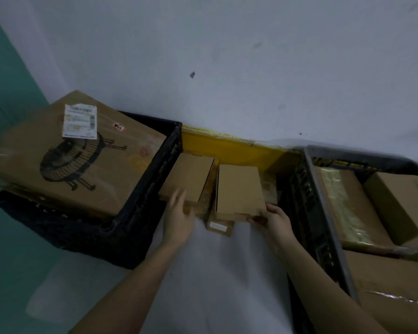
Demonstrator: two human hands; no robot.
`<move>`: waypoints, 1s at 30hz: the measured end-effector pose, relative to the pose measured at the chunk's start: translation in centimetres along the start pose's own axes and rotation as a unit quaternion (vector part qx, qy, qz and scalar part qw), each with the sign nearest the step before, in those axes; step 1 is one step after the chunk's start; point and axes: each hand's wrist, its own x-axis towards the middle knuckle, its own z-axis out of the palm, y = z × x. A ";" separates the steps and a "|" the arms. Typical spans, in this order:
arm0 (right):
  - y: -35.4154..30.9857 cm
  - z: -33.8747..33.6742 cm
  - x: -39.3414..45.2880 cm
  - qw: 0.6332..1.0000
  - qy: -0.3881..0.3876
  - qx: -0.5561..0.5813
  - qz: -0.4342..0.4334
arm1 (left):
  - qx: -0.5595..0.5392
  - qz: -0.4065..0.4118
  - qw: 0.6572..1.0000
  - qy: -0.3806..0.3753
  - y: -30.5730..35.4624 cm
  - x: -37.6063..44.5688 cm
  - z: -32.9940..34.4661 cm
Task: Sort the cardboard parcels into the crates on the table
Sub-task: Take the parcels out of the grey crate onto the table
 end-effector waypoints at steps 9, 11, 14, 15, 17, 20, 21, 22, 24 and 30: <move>-0.2 1.3 1.1 0.999 -0.017 0.028 0.025 | 0.335 0.083 0.924 -0.167 -0.7 3.4 1.0; -0.3 1.4 1.2 0.999 -0.016 0.034 0.030 | 0.353 0.081 0.915 -0.178 -0.3 4.3 1.0; -0.3 1.5 1.3 0.999 -0.018 0.034 0.031 | 0.347 0.068 0.914 -0.201 0.2 5.5 0.8; -0.4 1.6 1.3 0.999 -0.022 0.032 0.032 | 0.341 0.065 0.914 -0.211 0.4 5.9 0.7; -0.4 1.9 1.2 0.998 -0.030 0.031 0.035 | 0.324 0.064 0.915 -0.232 0.9 6.8 0.5; -0.1 2.5 0.6 0.998 -0.027 0.041 0.036 | 0.276 0.061 0.932 -0.226 1.3 7.3 -0.1; 0.0 2.7 0.4 0.998 -0.028 0.046 0.036 | 0.283 0.060 0.938 -0.191 1.3 7.2 -0.2; 0.2 2.8 0.2 0.998 -0.032 0.050 0.034 | 0.307 0.061 0.941 -0.131 1.0 7.0 -0.5; 0.4 2.9 0.0 0.998 -0.040 0.047 0.029 | 0.357 0.046 0.933 -0.013 0.1 5.9 -1.1; 1.4 2.9 -0.6 0.997 -0.030 0.057 0.032 | 0.254 0.035 0.963 -0.088 -2.6 3.8 -1.0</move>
